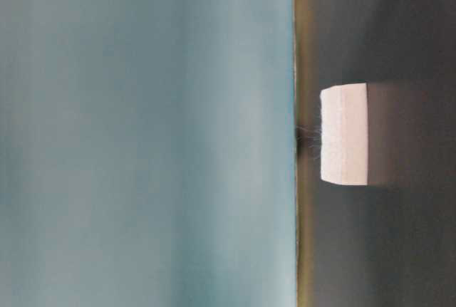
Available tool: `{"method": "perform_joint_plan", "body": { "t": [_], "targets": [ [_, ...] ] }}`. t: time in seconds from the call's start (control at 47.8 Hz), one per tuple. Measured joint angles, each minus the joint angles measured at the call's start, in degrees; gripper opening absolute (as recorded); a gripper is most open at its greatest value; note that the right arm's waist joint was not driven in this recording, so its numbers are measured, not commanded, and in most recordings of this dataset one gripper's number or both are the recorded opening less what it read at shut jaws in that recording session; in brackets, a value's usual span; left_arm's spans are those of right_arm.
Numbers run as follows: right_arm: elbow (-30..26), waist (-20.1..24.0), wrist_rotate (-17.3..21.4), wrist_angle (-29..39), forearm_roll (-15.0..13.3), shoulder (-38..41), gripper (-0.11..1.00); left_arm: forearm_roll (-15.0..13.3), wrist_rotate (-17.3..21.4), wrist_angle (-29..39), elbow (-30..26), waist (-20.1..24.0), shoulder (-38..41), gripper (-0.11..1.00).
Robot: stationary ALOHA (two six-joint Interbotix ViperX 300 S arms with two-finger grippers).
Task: Push the sponge with the left arm to wipe the table.
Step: 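Reach the left gripper toward the white sponge and close on it, then hold the sponge in the left gripper and drag it toward the near side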
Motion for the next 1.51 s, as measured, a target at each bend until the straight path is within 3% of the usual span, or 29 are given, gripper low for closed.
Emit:
{"method": "perform_joint_plan", "body": {
  "t": [0.042,0.126,0.209,0.419,0.733,0.838,1.089,1.236,1.508],
  "targets": [
    [0.09,0.00,0.00,0.00,0.00,0.00,0.03,0.09,-0.09,0.00,0.00,0.00,0.00,0.06],
    [0.44,0.00,0.00,0.35,0.00,0.00,0.00,1.58,-5.98,-0.18,-0.62,0.18,3.25,0.00],
    [0.62,0.00,0.00,1.93,0.00,0.09,0.00,2.02,-8.61,-0.44,-1.67,0.97,7.73,0.00],
    [0.70,0.00,0.00,4.31,0.00,0.09,0.00,2.11,-9.76,-2.55,-5.36,5.19,19.34,0.00],
    [2.20,0.00,0.09,4.48,0.00,-0.09,0.00,2.11,-12.92,-2.90,-16.61,12.92,38.23,0.01],
    [2.46,0.00,0.00,4.48,0.00,-0.18,0.00,2.11,-14.59,-2.20,-21.09,15.12,44.56,0.15],
    [2.99,0.00,0.00,4.39,0.00,-0.35,0.00,2.11,-15.73,6.06,-31.82,17.67,56.16,0.74],
    [3.60,0.00,0.00,4.39,0.00,-0.44,0.00,2.20,-15.73,10.81,-37.71,18.98,62.31,0.71],
    [4.83,0.00,0.00,4.39,0.00,-0.79,0.00,2.20,-17.14,11.87,-42.71,22.24,70.75,0.69]
  ]
}}
